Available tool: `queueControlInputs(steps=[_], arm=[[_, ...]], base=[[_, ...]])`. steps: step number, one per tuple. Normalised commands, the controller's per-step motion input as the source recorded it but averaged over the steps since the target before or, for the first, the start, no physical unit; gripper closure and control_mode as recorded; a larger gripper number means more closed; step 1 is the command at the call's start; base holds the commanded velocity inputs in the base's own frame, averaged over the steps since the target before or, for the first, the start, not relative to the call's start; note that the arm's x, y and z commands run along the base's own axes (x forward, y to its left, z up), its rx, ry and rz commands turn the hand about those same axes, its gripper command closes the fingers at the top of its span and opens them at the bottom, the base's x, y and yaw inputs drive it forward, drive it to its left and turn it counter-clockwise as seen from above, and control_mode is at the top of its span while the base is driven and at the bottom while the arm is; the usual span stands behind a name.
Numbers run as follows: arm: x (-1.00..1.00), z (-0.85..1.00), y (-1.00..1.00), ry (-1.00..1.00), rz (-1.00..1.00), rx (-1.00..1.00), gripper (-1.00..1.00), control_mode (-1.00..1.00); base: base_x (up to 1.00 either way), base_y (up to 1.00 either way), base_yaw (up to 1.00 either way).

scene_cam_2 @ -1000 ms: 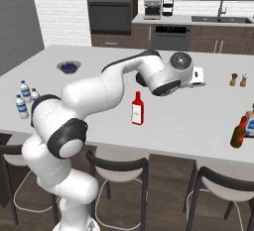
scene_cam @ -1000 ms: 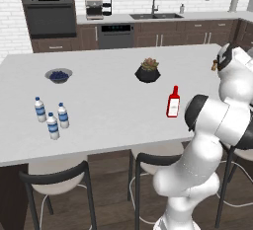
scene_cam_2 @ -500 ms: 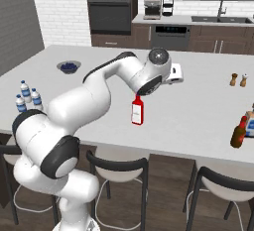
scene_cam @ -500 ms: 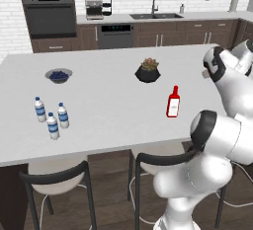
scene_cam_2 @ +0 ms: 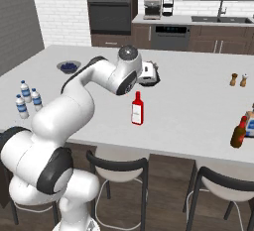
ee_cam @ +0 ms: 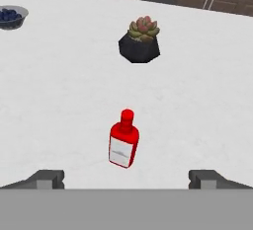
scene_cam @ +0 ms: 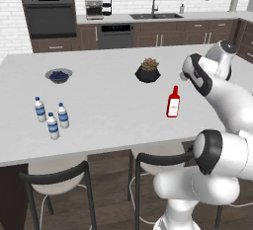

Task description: Move the plastic bottles in the middle to the plastics group, and the glass bottles in the middle to the glass group.

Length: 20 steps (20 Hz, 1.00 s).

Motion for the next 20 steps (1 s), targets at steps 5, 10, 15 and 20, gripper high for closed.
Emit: queueControlInputs(steps=[5,10,15,20], arm=[[0.00,0.11,0.41,0.00,0.00,0.02,-1.00,-1.00],[-0.16,0.09,0.30,-0.01,0.04,0.01,-1.00,-1.00],[0.05,0.00,0.03,0.21,-0.01,0.02,-1.00,-1.00],[0.35,-0.02,0.00,0.51,-0.13,0.00,-1.00,-1.00]], base=[[0.00,0.00,0.00],[0.00,0.00,0.00],[0.00,0.00,0.00],[0.00,0.00,0.00]])
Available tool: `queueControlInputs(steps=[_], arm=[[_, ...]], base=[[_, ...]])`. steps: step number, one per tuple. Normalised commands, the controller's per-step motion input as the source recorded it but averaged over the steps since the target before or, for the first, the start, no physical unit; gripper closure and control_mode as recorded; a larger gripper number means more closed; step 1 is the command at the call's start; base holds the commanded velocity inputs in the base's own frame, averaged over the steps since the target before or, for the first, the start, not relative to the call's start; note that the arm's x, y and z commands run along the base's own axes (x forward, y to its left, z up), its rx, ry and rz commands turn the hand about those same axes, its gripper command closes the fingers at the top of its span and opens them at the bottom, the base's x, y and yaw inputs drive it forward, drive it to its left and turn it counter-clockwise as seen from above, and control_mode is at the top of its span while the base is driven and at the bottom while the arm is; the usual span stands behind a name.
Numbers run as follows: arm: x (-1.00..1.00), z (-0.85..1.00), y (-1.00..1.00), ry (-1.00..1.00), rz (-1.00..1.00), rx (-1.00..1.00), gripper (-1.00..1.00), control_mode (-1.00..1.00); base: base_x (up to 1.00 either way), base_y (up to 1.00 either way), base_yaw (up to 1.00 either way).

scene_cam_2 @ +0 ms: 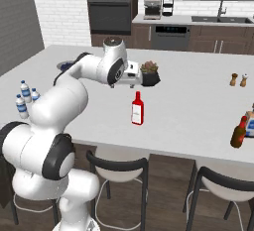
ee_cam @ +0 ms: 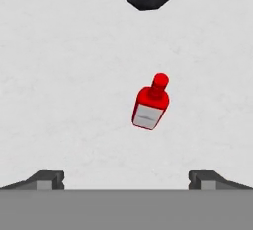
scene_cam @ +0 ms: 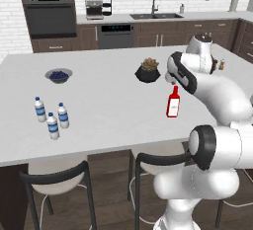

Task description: Move the plastic bottles in the middle to the plastics group, and the glass bottles in the middle to the glass group.

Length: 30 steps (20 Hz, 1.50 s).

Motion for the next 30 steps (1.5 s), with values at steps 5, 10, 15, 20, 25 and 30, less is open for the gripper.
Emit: queueControlInputs(steps=[5,10,15,20,25,30], arm=[[0.35,-0.40,0.00,0.25,-0.14,0.04,-1.00,-1.00],[0.42,-0.54,0.00,0.01,-0.18,0.00,-1.00,-1.00],[0.29,-0.50,-0.20,-0.03,-0.20,0.00,-1.00,-1.00],[0.12,-0.07,-0.22,-0.09,-0.27,0.00,-1.00,-1.00],[0.19,0.00,-0.02,-0.09,-0.17,0.00,-1.00,-1.00],[-0.02,0.00,0.00,-0.05,-0.02,0.00,-1.00,-1.00]], base=[[0.00,0.00,0.00],[0.00,0.00,0.00],[0.00,0.00,0.00],[0.00,0.00,0.00],[0.00,0.00,0.00],[0.00,0.00,0.00]])
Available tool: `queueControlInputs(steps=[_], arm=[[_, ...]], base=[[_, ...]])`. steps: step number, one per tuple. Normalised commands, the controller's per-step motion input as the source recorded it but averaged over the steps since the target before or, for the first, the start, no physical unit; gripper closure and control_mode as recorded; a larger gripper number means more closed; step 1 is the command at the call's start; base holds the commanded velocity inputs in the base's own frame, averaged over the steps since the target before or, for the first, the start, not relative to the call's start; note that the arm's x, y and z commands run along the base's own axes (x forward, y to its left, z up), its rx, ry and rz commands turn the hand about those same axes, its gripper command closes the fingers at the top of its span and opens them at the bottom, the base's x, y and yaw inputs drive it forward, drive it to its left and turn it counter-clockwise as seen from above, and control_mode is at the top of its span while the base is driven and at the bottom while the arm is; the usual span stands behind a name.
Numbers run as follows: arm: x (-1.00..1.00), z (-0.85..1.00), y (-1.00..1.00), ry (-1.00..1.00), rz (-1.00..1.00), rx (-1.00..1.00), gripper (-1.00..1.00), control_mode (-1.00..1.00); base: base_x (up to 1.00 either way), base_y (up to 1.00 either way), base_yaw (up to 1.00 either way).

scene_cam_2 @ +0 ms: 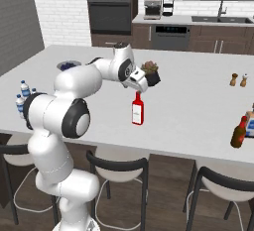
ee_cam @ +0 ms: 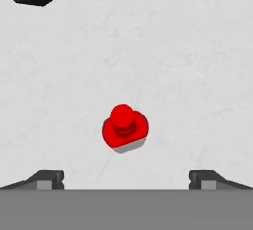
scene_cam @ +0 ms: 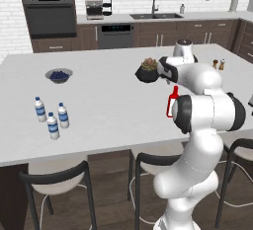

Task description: Move the plastic bottles in the middle to the plastics group, and the glass bottles in the middle to the glass group.

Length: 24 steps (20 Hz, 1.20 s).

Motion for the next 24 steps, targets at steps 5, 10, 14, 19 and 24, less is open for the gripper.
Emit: queueControlInputs(steps=[5,10,14,19,24], arm=[[0.00,-0.24,-0.03,0.00,0.00,0.00,-1.00,-1.00],[0.00,-0.28,-0.08,-0.01,0.01,0.01,-1.00,-1.00],[0.00,-0.20,-0.05,-0.03,0.02,0.00,-1.00,-1.00],[0.07,-0.08,0.00,-0.03,0.03,0.00,-1.00,-1.00],[0.03,-0.15,0.00,-0.05,0.05,0.00,-1.00,-1.00]], base=[[0.00,0.00,0.00],[0.00,0.00,0.00],[0.00,0.00,0.00],[0.00,0.00,0.00],[0.00,0.00,0.00]])
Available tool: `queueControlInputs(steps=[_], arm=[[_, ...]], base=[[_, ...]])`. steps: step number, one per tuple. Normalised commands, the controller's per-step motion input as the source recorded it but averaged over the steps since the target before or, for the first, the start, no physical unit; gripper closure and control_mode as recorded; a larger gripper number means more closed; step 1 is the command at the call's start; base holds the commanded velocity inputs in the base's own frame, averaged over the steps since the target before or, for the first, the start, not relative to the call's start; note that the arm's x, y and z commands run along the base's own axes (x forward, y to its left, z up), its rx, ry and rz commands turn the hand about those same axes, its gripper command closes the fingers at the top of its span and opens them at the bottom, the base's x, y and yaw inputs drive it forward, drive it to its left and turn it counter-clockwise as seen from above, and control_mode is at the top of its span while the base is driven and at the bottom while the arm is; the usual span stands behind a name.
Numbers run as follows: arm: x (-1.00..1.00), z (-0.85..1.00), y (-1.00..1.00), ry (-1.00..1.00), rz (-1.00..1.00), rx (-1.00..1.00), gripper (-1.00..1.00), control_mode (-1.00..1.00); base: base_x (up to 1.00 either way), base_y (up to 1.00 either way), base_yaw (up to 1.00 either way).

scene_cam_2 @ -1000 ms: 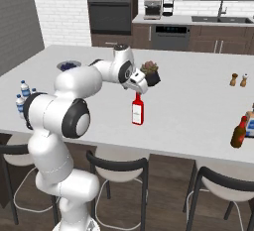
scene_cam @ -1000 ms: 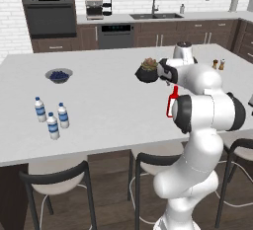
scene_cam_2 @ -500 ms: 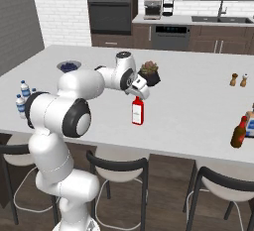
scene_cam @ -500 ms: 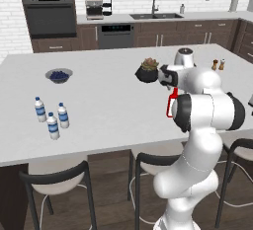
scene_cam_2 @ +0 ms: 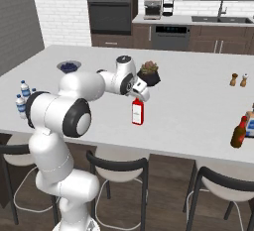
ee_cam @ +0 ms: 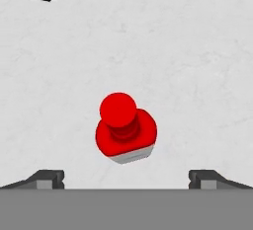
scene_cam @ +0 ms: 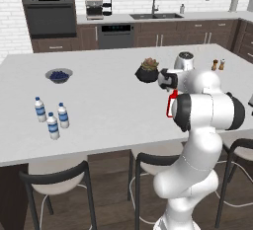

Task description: Move the plastic bottles in the middle to the plastics group, and the glass bottles in the middle to the glass group.

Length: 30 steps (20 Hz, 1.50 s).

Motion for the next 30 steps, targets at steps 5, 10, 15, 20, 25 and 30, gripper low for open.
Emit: queueControlInputs(steps=[5,10,15,20,25,30], arm=[[0.00,-0.21,0.00,-0.11,0.06,0.00,-1.00,-1.00],[0.00,0.00,-0.23,-0.02,0.07,0.00,-1.00,-1.00],[0.01,0.10,-0.05,0.00,0.09,0.00,-1.00,-1.00],[0.27,0.07,0.00,0.01,0.03,0.00,-1.00,-1.00],[0.27,0.00,0.00,0.04,0.01,0.00,-1.00,-1.00],[0.20,0.00,0.00,0.04,0.01,0.00,-1.00,-1.00]], base=[[0.00,0.00,0.00],[0.00,0.00,0.00],[0.00,0.00,0.00],[0.00,0.00,0.00],[0.00,0.00,0.00],[0.00,0.00,0.00]])
